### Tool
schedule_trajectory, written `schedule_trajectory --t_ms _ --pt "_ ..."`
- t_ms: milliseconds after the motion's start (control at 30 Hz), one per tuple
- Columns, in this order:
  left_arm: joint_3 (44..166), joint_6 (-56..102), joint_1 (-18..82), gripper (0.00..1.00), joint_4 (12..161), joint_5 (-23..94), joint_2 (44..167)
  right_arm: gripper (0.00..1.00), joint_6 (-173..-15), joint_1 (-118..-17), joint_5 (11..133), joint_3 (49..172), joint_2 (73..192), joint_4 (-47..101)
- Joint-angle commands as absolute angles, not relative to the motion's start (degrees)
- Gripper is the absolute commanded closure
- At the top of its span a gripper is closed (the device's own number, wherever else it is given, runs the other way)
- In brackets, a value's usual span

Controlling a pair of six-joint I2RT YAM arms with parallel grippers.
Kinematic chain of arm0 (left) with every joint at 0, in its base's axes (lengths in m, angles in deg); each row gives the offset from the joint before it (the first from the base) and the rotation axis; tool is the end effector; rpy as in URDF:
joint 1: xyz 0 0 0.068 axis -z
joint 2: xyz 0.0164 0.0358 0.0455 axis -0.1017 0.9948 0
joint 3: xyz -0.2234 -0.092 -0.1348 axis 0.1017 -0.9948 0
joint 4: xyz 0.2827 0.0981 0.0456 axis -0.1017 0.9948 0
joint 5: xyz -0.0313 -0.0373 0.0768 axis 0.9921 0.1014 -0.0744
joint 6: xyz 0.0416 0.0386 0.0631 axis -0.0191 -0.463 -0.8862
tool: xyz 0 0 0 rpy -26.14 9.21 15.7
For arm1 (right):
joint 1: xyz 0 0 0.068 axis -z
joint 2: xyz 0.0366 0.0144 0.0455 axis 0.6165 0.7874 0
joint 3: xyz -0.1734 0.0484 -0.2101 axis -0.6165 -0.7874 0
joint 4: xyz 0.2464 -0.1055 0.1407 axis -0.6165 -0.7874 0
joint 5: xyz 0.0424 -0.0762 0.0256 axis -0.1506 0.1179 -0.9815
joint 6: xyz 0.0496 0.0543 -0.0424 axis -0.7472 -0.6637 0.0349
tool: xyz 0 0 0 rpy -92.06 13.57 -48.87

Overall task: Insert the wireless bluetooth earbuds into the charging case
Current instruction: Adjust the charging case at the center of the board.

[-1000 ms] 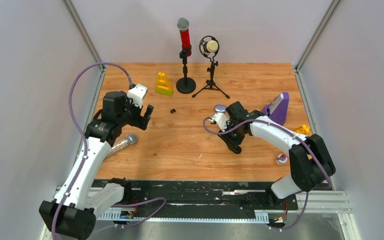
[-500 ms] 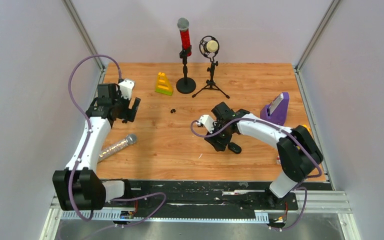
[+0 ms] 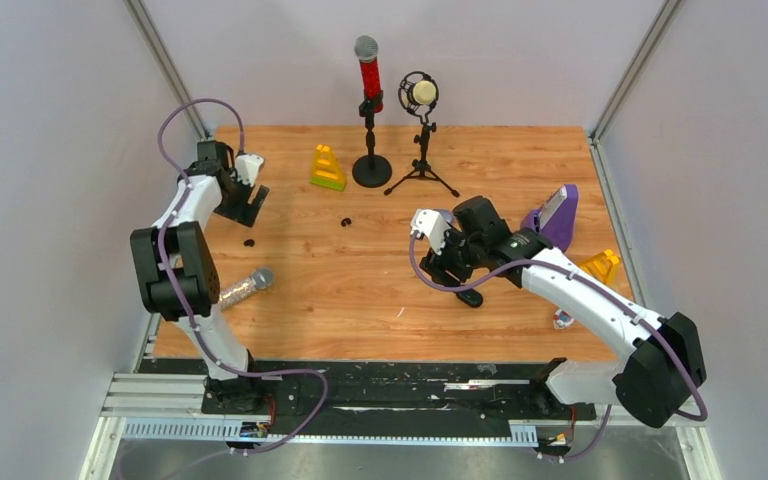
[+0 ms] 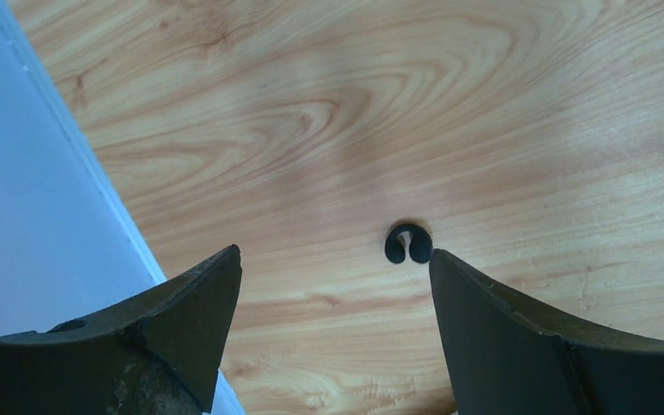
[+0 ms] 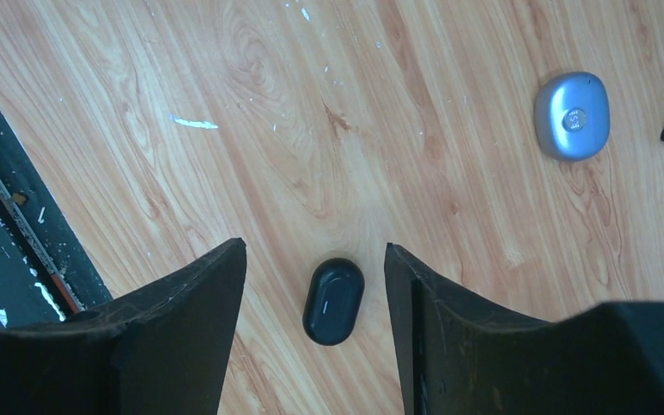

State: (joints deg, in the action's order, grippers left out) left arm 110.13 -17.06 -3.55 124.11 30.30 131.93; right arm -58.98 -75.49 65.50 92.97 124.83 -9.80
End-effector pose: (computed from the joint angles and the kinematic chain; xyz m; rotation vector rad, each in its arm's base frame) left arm 0.4304 0.0672 0.1813 0.4436 2.5900 0.1593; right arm 0.2474 0.2122 0.2364 -1.4360 2.0334 0.3710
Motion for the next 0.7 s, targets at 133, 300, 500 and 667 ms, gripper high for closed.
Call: schedule_trajectory --t_ms 133,300,500,667 --pt "118.6 -15.8 -3.8 0.22 129.7 35.6 141.2 0.39 -57.7 -75.6 64.6 91.9 123.2 -7.5" --pt "118.2 -14.6 -3.8 0.26 129.1 34.3 143.6 0.39 -57.5 -75.6 64.5 91.6 123.1 -7.2" --pt "116.8 -15.1 -3.8 0.29 129.1 35.2 144.2 0.39 -57.5 -76.0 64.9 91.5 123.1 -7.1" --pt "117.0 -14.0 -3.8 0.32 131.2 35.2 145.2 0.39 -57.6 -76.1 65.0 91.5 122.8 -6.9"
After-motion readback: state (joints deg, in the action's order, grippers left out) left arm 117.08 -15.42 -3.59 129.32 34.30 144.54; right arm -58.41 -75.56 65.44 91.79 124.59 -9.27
